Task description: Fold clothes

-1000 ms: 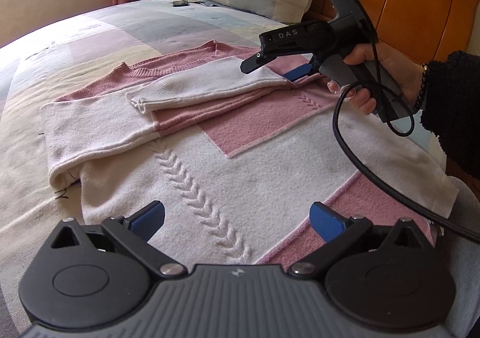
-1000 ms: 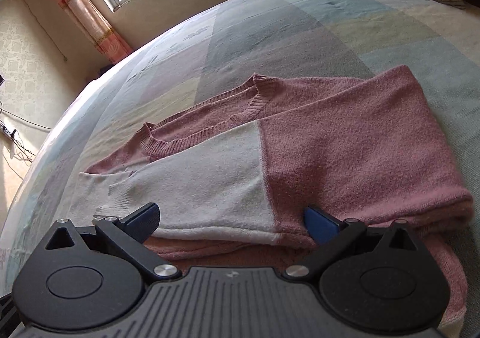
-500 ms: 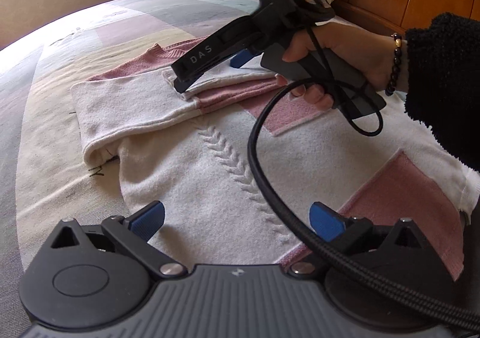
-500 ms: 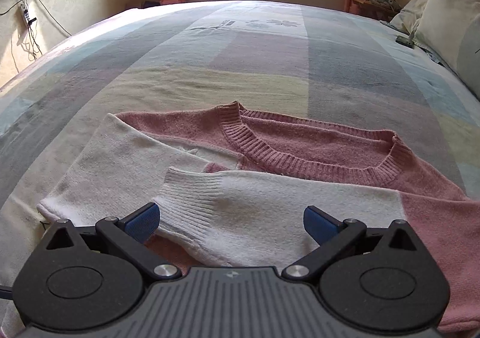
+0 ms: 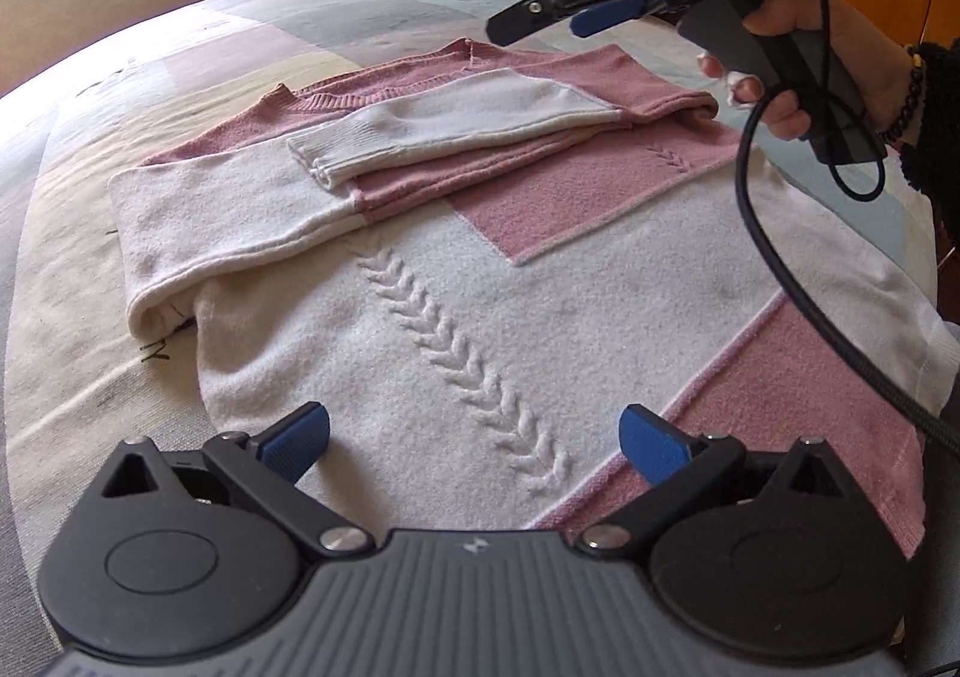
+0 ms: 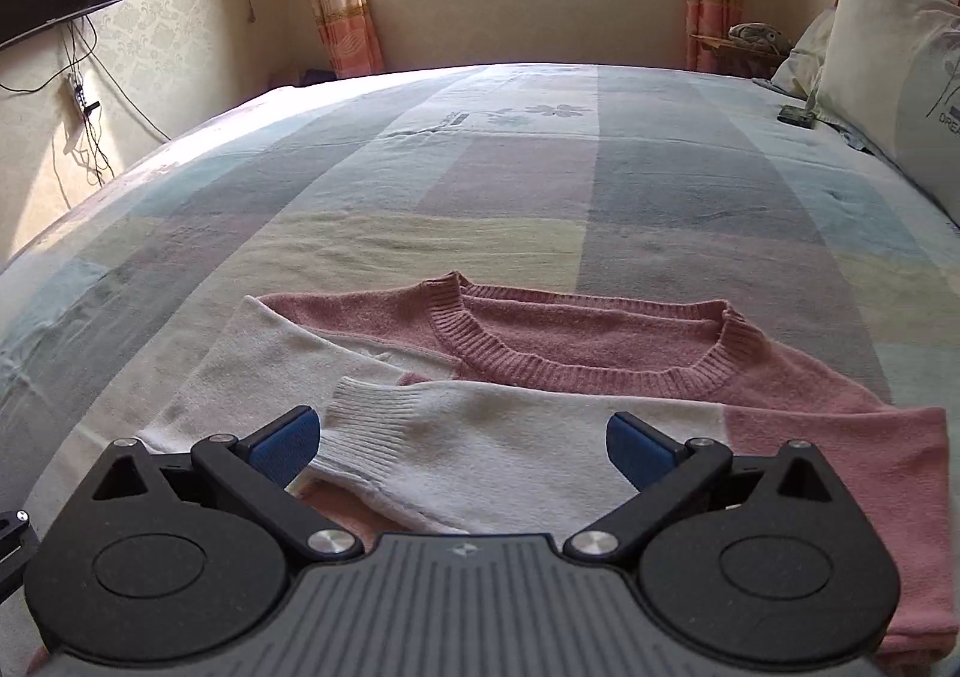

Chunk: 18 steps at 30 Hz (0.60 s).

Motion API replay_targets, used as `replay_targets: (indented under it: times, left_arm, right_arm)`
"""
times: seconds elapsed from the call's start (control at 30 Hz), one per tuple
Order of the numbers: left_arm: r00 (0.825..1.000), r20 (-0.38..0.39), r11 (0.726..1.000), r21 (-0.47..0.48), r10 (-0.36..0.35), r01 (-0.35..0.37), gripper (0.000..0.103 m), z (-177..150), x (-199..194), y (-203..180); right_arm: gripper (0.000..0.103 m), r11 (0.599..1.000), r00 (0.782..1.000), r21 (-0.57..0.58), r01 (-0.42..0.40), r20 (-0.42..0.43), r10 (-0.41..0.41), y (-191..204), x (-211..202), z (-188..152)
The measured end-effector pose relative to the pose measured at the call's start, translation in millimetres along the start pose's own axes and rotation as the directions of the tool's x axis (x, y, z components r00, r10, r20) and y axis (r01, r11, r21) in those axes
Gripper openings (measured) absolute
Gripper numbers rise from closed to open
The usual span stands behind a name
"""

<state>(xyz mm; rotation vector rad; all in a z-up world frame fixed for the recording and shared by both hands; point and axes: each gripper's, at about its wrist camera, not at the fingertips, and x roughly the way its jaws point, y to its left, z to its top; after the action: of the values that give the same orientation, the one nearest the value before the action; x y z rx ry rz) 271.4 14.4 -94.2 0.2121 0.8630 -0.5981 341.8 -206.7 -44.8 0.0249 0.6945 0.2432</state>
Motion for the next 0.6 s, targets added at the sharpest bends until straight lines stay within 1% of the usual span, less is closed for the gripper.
replay_targets:
  times: [0.07,0.13,0.17,0.3,0.43,0.53,0.6]
  left_arm:
    - [1.0,0.003,1.0,0.007,-0.007,0.007,0.102,1.6,0.7,-3.4]
    - [1.0,0.004,1.0,0.015,-0.012,0.012,0.102,2.9,2.1,-6.7]
    - [1.0,0.005,1.0,0.018,-0.015,0.015,0.102,3.6,2.8,-8.4]
    - [1.0,0.006,0.999,0.033,-0.026,0.026,0.102,6.2,5.7,-15.0]
    - [1.0,-0.011,0.999,0.045,-0.027,0.028,0.102,7.7,14.5,-18.3]
    - [1.0,-0.011,0.999,0.04,-0.029,0.029,0.102,9.2,18.0,-18.1]
    - [0.999,-0.01,0.999,0.039,-0.031,0.031,0.102,10.5,19.3,-17.7]
  right_arm:
    - [0.103,0.997,0.997,0.01,0.072,0.005,-0.072,-28.3,-26.0,-11.7]
    - [0.103,0.987,0.987,0.026,0.158,0.001,-0.158,-57.9,-49.4,-25.8]
    - [0.103,0.982,0.983,0.043,0.186,-0.007,-0.186,-70.2,-55.5,-33.0]
    - [0.103,0.956,0.965,0.133,0.261,-0.052,-0.257,-113.6,-66.2,-62.5]
    - [0.103,0.916,0.941,0.217,0.337,-0.104,-0.321,-156.9,-76.9,-91.9]
    - [0.103,0.913,0.945,0.247,0.324,-0.122,-0.303,-163.3,-65.7,-100.9]
    - [0.103,0.904,0.931,0.229,0.36,-0.141,-0.335,-163.3,-54.9,-103.1]
